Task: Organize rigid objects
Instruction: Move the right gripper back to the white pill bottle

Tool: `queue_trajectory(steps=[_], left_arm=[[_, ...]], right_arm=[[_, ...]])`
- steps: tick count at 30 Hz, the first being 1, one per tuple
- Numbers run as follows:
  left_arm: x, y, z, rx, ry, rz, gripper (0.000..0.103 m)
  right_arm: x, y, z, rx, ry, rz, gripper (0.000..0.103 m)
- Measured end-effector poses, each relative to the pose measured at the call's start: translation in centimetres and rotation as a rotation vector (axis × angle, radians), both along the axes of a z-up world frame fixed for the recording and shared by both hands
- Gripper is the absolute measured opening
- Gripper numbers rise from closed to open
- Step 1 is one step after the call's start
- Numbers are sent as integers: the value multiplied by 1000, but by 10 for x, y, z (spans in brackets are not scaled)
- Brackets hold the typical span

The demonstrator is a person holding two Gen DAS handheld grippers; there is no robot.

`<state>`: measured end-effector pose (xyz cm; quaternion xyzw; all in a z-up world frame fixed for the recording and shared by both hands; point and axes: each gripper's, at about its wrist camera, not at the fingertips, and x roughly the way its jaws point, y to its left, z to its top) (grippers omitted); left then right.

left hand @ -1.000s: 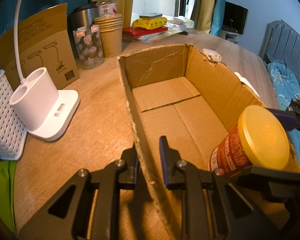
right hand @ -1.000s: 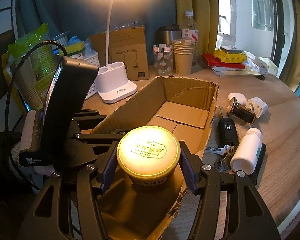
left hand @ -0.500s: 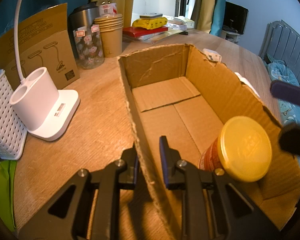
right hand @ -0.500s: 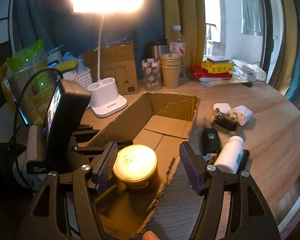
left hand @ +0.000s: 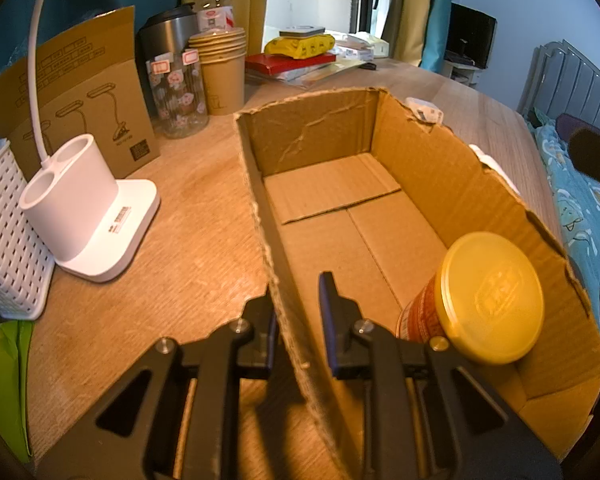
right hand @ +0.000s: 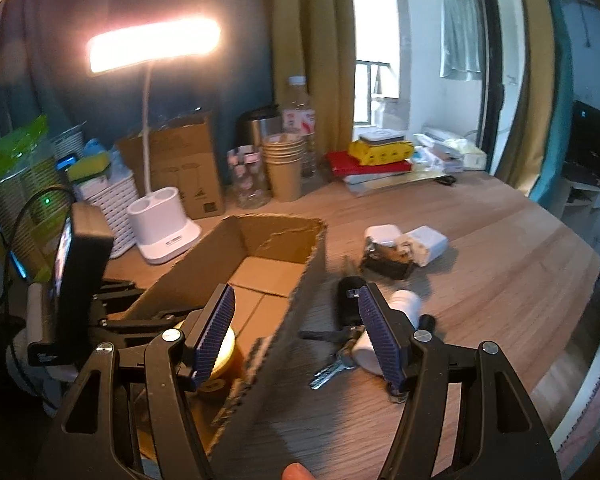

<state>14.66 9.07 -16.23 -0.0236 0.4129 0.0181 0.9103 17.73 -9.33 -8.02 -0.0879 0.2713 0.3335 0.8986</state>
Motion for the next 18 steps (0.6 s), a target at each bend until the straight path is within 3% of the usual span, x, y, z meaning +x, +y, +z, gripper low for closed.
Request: queue_trajectory(steps=[18], left_arm=[[0,0,0,0,0,0,19]], right_arm=[[38,-35,-8,-5,-15,-152,70]])
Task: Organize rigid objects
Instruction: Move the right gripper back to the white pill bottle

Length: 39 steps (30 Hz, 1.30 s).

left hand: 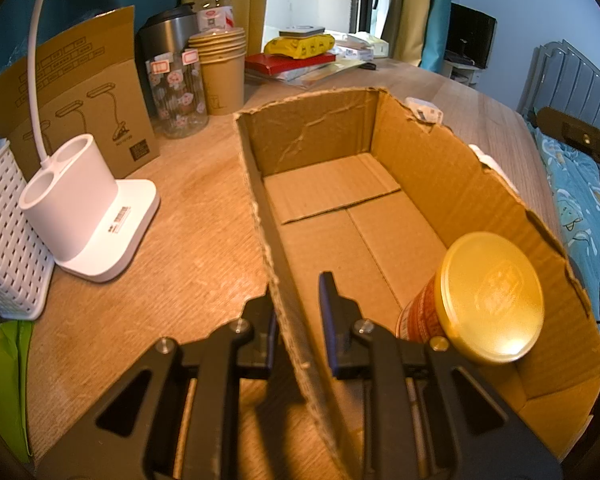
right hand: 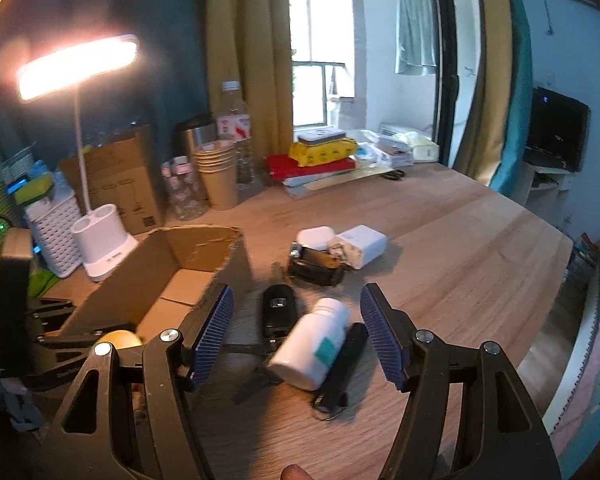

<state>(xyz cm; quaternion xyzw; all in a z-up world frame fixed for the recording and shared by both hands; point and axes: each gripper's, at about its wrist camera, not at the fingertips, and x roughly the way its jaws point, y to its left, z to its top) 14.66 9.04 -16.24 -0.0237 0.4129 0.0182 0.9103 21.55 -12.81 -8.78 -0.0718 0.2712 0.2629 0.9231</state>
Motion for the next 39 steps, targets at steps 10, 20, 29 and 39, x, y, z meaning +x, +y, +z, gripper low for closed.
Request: queue_trajectory(steps=[10,20,29,39], left_arm=[[0,-1,1,-2,0,0,19],[-1,0,3,-33,27,-19,20],[-9,-6,0,-19,16,-9,21],[-9,-5,0,-26,0,-15,21]], right_arm=[[29,-21,-17,-21,19,-75,76],[41,-12,-37,-12,111,-42,76],[40,-23,-43,7,149,-77,76],[31,7,-49,-55,130,-34,71]])
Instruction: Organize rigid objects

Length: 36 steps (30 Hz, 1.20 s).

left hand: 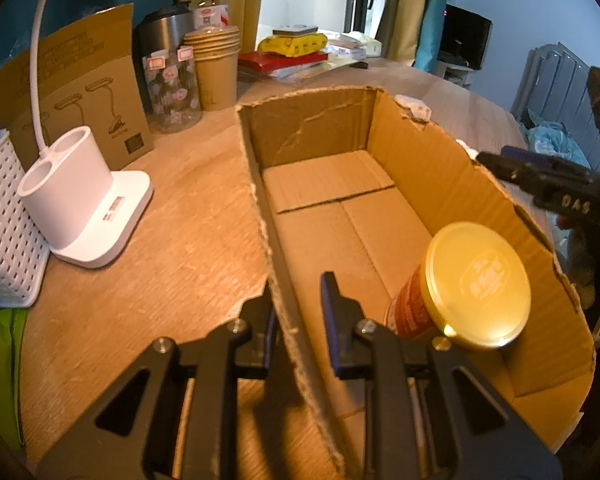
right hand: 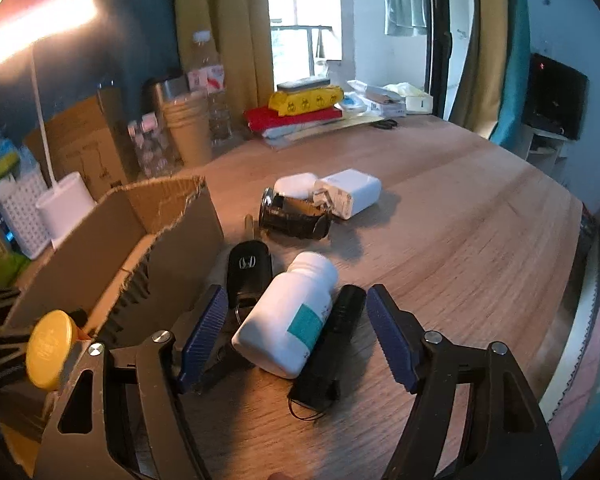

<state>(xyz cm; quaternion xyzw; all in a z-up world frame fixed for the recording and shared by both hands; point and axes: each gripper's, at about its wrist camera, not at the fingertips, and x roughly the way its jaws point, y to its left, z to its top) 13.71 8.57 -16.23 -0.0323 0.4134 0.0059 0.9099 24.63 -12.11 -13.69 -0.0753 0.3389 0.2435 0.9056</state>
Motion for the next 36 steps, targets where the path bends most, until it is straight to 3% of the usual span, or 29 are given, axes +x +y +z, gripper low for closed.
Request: queue_trajectory(steps=[13,15,22,36], left_arm=[[1,-1,0,-3,-1,-4,23],[1,-1,0,-3,-1,-4,23],[1,-1,0,-3,-1,-4,24],[1,-1,0,-3,-1,-4,24]], right_arm=[[8,12,-19,-50,28,2,65],[8,12,-20,-52,20,4,51],[11,12,-19,-33,20,5,48],[-1,1,11,10,-44,-1,45]])
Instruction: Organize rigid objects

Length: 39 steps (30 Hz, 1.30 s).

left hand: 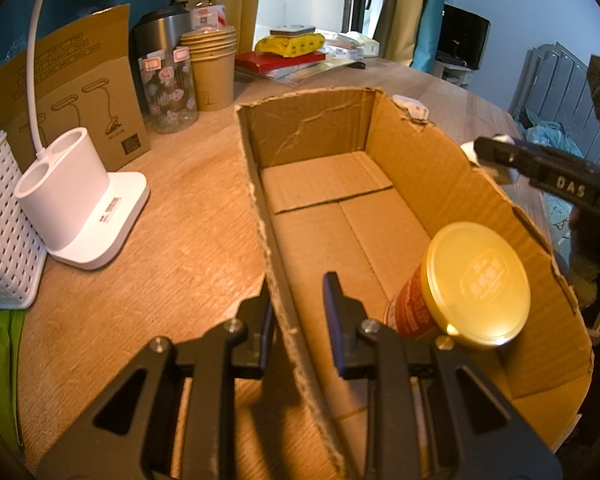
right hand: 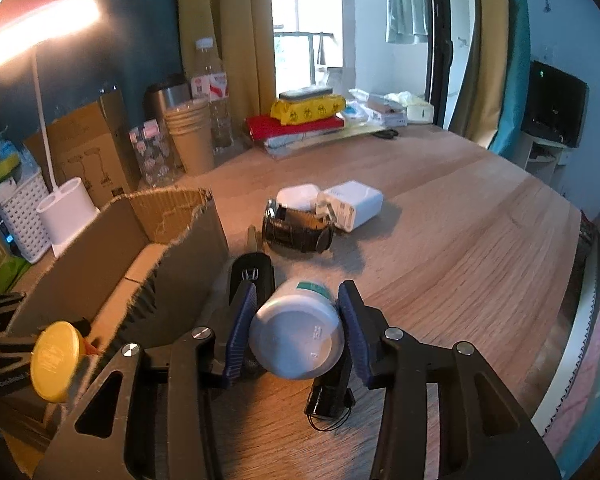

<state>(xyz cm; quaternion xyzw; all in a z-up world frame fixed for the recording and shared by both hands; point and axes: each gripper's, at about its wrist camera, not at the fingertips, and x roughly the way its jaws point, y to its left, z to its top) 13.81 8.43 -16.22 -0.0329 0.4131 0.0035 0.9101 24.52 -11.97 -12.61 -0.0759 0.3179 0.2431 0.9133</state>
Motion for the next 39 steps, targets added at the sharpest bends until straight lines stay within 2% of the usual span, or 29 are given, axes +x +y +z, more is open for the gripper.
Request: queue_trajectory(steps=[10,21,23,25,26,28,33,38,39], left_arm=[[0,-1,0,-3,0,0,24],[0,-1,0,-4,0,1,24],[0,-1,0,-3,0,1,24],[0,-1,0,-3,0,1,24],[0,-1,0,-3,0,1,24],[0,-1,0,-4,0,1,24],[0,-1,0,-5,0,2,24],[1,-1,0,-8,1,2,24],[1,-1,0,-9,1,2,24]], right_arm=[[-8,7,31,36,-60,25,45],[-28,41,61,79,-105,140,45],[-32,51,62,70,-115,162,45],[-35,59,61,69,-112,189,35],[-36,60,61,77,-111,193,25],[-39,64,62,68,-130,193,24],[-31,69,53,67,-99,217,21],[-8,46,24,80,-25,134,21],[-6,39,21,89,-8,118,26]])
